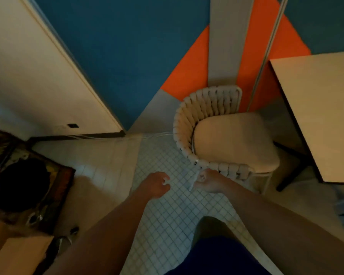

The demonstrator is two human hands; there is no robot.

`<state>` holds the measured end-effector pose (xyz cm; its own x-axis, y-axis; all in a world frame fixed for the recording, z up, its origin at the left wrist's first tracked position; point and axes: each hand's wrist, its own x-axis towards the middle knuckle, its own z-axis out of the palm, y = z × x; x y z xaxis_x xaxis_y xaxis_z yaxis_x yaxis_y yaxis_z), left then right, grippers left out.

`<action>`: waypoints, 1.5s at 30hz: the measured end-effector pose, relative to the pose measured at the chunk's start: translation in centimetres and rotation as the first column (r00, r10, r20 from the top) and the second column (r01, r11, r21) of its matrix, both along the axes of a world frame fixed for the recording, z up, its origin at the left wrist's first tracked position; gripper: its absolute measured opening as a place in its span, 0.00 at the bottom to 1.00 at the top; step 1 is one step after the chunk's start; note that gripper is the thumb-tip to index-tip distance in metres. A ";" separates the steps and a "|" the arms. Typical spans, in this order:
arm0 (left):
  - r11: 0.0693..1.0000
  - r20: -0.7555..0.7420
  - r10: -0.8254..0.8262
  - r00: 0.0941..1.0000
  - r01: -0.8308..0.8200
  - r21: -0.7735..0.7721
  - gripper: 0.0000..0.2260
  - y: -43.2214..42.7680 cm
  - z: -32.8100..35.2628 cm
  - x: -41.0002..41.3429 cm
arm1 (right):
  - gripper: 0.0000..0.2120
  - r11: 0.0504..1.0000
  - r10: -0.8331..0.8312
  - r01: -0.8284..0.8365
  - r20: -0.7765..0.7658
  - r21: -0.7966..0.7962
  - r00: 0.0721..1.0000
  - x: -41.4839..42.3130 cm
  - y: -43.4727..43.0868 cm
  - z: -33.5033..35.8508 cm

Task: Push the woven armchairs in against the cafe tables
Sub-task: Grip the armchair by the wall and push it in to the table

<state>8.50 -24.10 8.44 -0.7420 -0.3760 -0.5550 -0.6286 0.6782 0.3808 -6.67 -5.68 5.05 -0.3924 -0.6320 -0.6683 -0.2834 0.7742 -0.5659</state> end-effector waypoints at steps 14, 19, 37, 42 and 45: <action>0.937 0.119 -0.339 0.933 0.347 -0.048 0.15 -17.3 -2.6 -20.4 | 0.24 0.935 -0.352 0.353 0.064 -0.013 0.934 -10.7 -14.1 -3.0; 0.861 0.115 -0.500 0.858 0.507 -0.037 0.16 -20.8 -3.3 -27.6 | 0.17 0.810 -0.585 0.586 0.035 -0.012 0.810 -13.1 -15.9 -4.3; 0.454 0.151 -0.890 0.431 0.872 0.184 0.11 -31.5 -14.0 -44.1 | 0.21 -0.456 -0.796 0.878 0.375 0.147 -0.476 -11.5 -36.4 -12.3; 0.824 0.346 -0.555 0.757 0.444 0.351 0.23 -33.1 -17.0 -44.8 | 0.31 -0.670 -0.474 0.681 0.536 0.294 -0.698 -11.2 -38.6 -14.2; 0.855 0.393 -0.359 0.847 0.130 0.501 0.29 -32.7 -18.7 -45.7 | 0.35 -0.800 -0.221 0.504 0.621 0.325 -0.752 -12.5 -39.0 -16.0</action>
<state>-37.24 -56.83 -10.24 -0.3907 0.1520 -0.9079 -0.6405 0.6635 0.3867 -19.22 -44.65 -10.97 -0.3081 0.2203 -0.9255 0.3623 -0.8723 -0.3283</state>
